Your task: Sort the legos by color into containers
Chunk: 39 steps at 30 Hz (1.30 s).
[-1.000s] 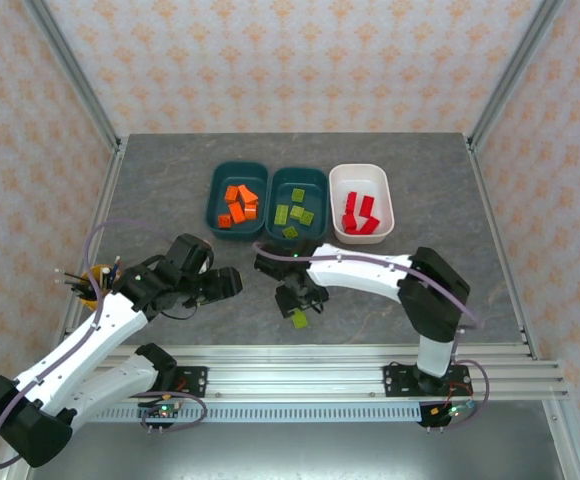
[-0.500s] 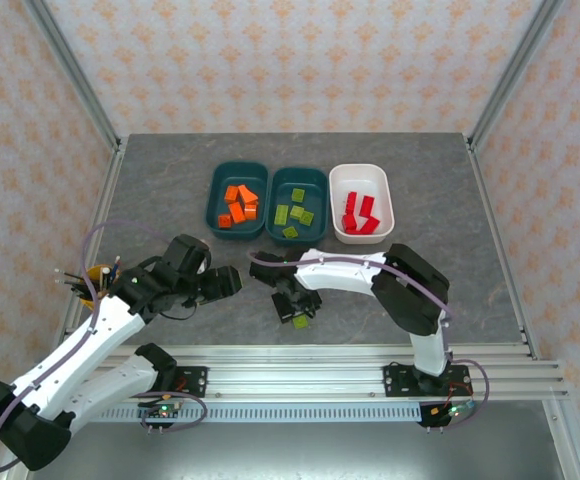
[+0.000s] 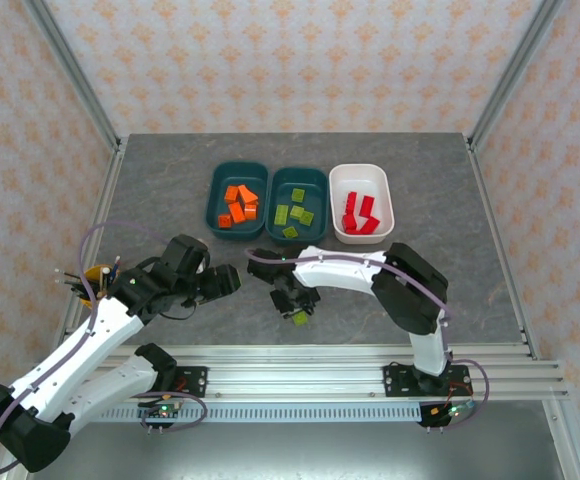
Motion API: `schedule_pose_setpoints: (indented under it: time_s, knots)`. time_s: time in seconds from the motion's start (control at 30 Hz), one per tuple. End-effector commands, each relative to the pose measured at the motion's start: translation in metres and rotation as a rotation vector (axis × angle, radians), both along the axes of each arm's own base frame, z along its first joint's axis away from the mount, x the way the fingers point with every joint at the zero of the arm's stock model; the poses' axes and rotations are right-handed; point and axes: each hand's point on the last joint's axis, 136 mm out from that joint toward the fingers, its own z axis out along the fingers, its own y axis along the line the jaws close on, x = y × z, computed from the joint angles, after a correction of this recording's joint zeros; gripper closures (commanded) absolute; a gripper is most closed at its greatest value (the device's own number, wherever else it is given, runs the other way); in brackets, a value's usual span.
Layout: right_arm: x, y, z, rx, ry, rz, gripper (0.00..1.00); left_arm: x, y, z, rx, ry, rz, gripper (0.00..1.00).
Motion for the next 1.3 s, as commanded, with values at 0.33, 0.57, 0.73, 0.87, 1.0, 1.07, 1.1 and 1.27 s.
schedule_pose_setpoints:
  time_s: [0.33, 0.57, 0.73, 0.87, 1.0, 1.07, 1.1, 1.27]
  knots:
    - [0.172, -0.022, 0.12, 0.129, -0.299, -0.231, 0.72, 0.063, 0.009, 0.091, 0.1, -0.211, 0.145, 0.23]
    - [0.266, -0.034, 0.121, 0.074, -0.436, -0.284, 0.73, 0.092, -0.004, 0.111, 0.067, -0.264, 0.18, 0.23]
    - [0.309, -0.046, 0.102, 0.027, -0.485, -0.356, 0.73, 0.103, -0.006, 0.115, 0.087, -0.282, 0.183, 0.23]
    - [0.328, -0.05, 0.082, 0.044, -0.494, -0.416, 0.73, 0.106, -0.006, 0.118, 0.092, -0.287, 0.189, 0.23]
    - [0.339, -0.047, 0.064, 0.05, -0.482, -0.417, 0.72, 0.102, -0.004, 0.111, 0.089, -0.272, 0.2, 0.23]
    - [0.339, -0.052, 0.054, 0.027, -0.463, -0.431, 0.71, 0.1, -0.003, 0.108, 0.09, -0.266, 0.205, 0.23]
    - [0.339, -0.054, 0.049, 0.02, -0.451, -0.442, 0.7, 0.1, -0.002, 0.107, 0.093, -0.266, 0.208, 0.23]
    - [0.34, -0.053, 0.038, 0.046, -0.419, -0.458, 0.56, 0.098, -0.001, 0.107, 0.101, -0.264, 0.203, 0.23]
